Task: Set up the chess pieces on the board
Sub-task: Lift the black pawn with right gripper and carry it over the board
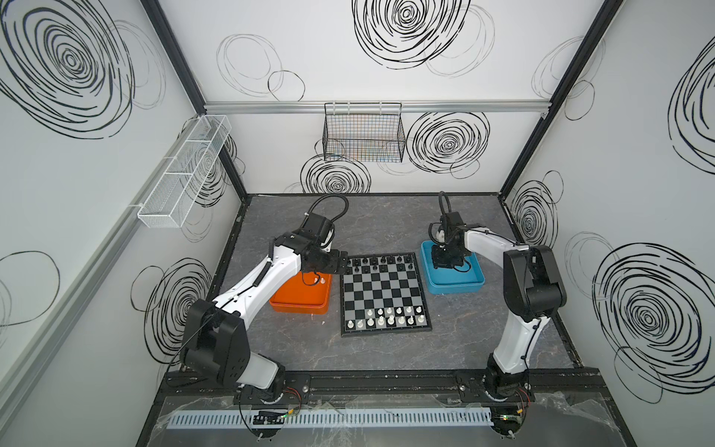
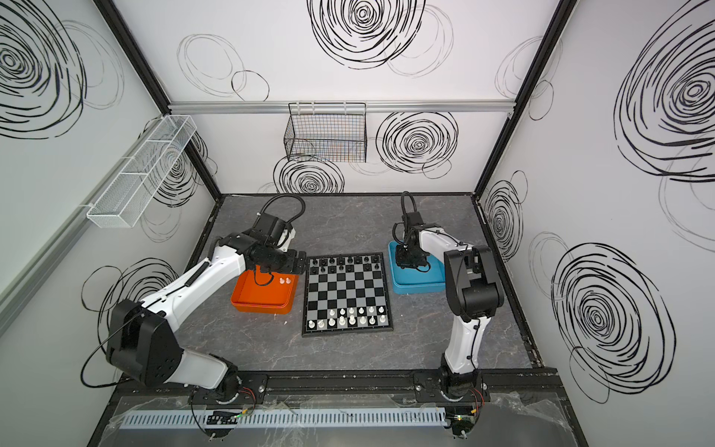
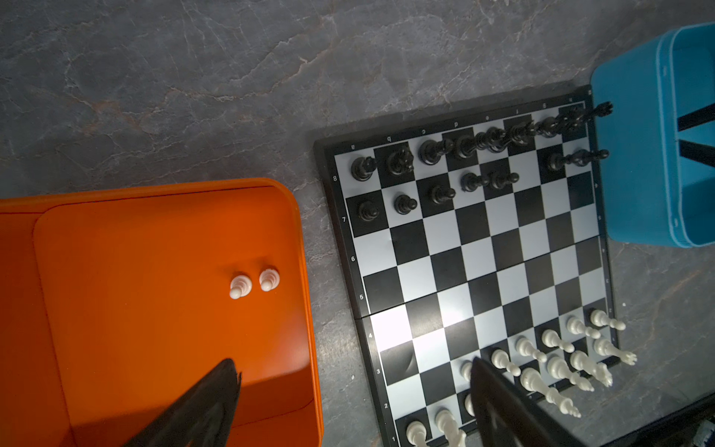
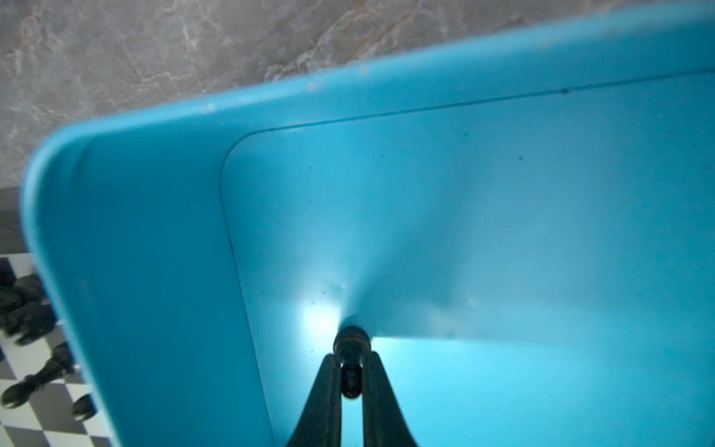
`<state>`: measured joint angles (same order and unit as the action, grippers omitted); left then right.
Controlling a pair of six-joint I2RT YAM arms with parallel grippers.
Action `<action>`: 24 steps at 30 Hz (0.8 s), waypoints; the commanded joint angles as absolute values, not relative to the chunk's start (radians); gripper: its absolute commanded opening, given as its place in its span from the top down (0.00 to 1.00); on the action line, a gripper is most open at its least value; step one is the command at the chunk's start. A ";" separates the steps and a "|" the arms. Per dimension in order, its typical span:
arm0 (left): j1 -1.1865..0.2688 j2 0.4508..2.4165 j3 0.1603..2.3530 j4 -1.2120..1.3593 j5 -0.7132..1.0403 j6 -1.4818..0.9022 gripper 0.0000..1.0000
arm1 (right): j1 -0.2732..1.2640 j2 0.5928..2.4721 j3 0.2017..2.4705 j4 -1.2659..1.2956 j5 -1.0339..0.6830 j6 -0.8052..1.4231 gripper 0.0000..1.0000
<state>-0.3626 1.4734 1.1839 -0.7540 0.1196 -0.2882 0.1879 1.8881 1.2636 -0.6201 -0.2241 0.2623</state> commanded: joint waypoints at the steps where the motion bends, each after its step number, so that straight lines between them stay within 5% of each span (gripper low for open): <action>1: -0.351 1.466 1.173 -0.735 0.135 -0.286 0.04 | 0.193 1.880 1.296 -0.644 -0.192 0.256 0.88; 10: -0.339 1.451 1.161 -0.730 0.138 -0.285 0.04 | 0.215 1.824 1.379 -0.712 -0.175 0.246 0.89; 24: -0.325 1.424 1.143 -0.733 0.140 -0.288 0.04 | 0.456 1.895 1.584 -0.779 -0.170 0.285 0.88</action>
